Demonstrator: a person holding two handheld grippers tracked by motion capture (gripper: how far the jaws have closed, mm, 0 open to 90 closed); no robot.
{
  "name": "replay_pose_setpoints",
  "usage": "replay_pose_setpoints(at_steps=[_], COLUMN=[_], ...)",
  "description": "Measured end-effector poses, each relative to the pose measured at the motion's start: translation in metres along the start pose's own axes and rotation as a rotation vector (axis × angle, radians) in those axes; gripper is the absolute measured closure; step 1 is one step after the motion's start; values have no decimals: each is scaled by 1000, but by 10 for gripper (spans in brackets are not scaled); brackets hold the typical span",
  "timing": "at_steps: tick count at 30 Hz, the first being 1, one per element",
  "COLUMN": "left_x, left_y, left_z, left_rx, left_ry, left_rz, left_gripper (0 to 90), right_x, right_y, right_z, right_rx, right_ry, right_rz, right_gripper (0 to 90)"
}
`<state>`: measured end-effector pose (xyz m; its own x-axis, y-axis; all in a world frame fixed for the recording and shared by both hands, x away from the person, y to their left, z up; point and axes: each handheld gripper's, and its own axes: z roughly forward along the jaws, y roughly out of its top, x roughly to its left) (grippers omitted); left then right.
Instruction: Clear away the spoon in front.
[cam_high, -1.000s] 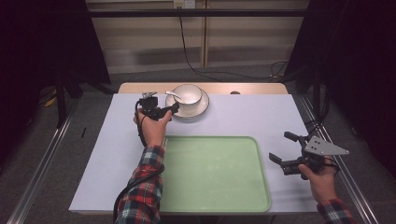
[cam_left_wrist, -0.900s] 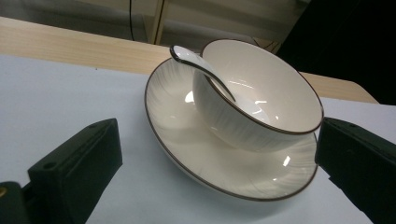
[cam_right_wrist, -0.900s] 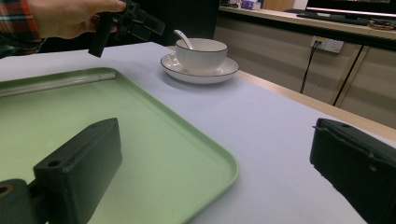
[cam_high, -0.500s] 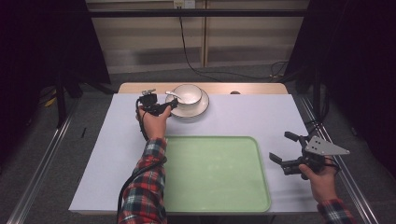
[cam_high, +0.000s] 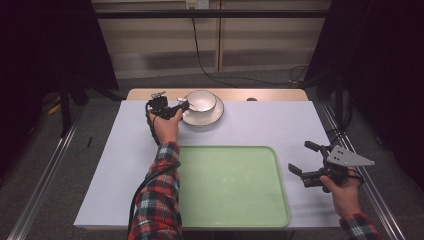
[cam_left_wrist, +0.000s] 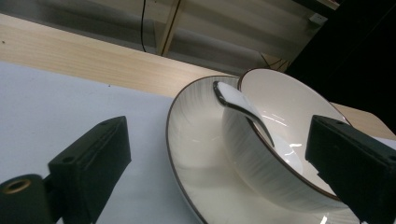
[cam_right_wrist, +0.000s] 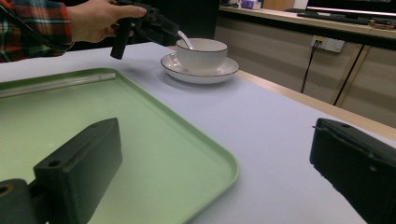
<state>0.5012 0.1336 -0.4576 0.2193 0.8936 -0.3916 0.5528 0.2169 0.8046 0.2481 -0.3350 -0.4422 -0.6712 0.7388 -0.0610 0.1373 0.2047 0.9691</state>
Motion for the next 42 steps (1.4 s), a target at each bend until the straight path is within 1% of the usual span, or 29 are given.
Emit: replay_pose_setpoints(at_steps=[2, 3, 5, 8, 9, 10, 11, 12, 13, 14, 15, 18, 19, 21, 22, 23, 24, 25, 27, 29, 30, 32, 33, 34, 36, 37, 39, 41, 42], left_x=[-1, -2, -3, -6, -6, -7, -7, -8, -9, -9, -9, -10, -10, -8, -9, -9, -10, -9, -9, -9, -9, -10, -9, -10, -10, -11, -12, -13, -13], left_y=[1, 1, 1, 2, 2, 2, 2, 3, 3, 3, 3, 2, 1, 0, -1, -1, -2, -1, -2, -2, -2, -2, -1, -1, 0, -1, -1, -2, -2], left_z=[2, 3, 4, 8, 9, 10, 10, 11, 12, 12, 13, 16, 17, 18, 19, 19, 20, 20, 21, 22, 22, 23, 23, 23, 24, 25, 25, 26, 25], left_rx=[2, -1, 1, -7, -8, -16, -13, -7, -2, -4, -11, -4, -8, 3, -5, -8, -7, -7, -14, -25, -20, -20, -19, -23, -25, -30, -31, -41, -36], left_ry=[9, 7, 1, 1, -1, -6, -6, -6, 1, -4, -5, -2, 2, -4, -3, -10, -12, -8, -7, -11, -19, -16, -23, -20, -19, -23, -19, -19, -16], left_rz=[15, 1, 8, 15, 13, 2, 2, 11, 11, 6, 3, 9, -3, -6, -28, -29, -36, -24, -28, -50, -62, -72, -72, -78, -71, -79, -69, -69, -57], left_gripper=[106, 113, 152, 193, 211, 227, 248, 257, 278, 301, 303, 332, 348, 373, 378, 392, 435, 437, 475, 493, 507, 529, 534, 540, 565, 570, 588, 618, 630], right_x=[0, 0, 0, -1, 0, 0, 0, 0, 0, 0, 0, -1, 0, 0, 0, -1, -1, -1, -1, -2, -2, -1, -1, -1, -1, -1, -1, -1, -2], right_y=[0, 0, 0, 0, 0, 0, 0, 0, 0, 0, 0, 0, 0, 0, 0, 0, 0, 0, -1, -1, -1, -1, -1, -1, -1, -1, -1, -1, -1], right_z=[0, 0, 0, 0, 0, 0, 0, 0, 0, 0, 0, 0, 0, 0, 0, -1, -1, -1, 0, 0, 0, -1, 0, 0, 0, 0, 0, 0, 0], right_rx=[-2, -2, -3, -1, -3, -6, -3, -4, -3, -4, -13, -11, -11, -13, -12, -9, -6, -7, -12, -9, -10, -7, -10, -11, -11, -11, -12, -12, -10], right_ry=[1, 0, -1, 2, -3, -9, -1, -1, -1, -5, -11, -11, -12, -21, -20, -10, -6, -7, -23, -20, -21, -26, -29, -28, -23, -23, -26, -28, -26], right_rz=[-1, 1, 8, 0, 6, 7, 9, 10, 8, 3, 4, 2, 4, 15, 16, 14, 14, 16, 20, 11, 9, 10, 11, 11, 15, 14, 16, 12, 9], right_gripper=[15, 15, 15, 15, 15, 15, 15, 15, 15, 15, 15, 15, 15, 15, 15, 15, 15, 15, 15, 16, 16, 17, 17, 17, 17, 17, 17, 17, 17])
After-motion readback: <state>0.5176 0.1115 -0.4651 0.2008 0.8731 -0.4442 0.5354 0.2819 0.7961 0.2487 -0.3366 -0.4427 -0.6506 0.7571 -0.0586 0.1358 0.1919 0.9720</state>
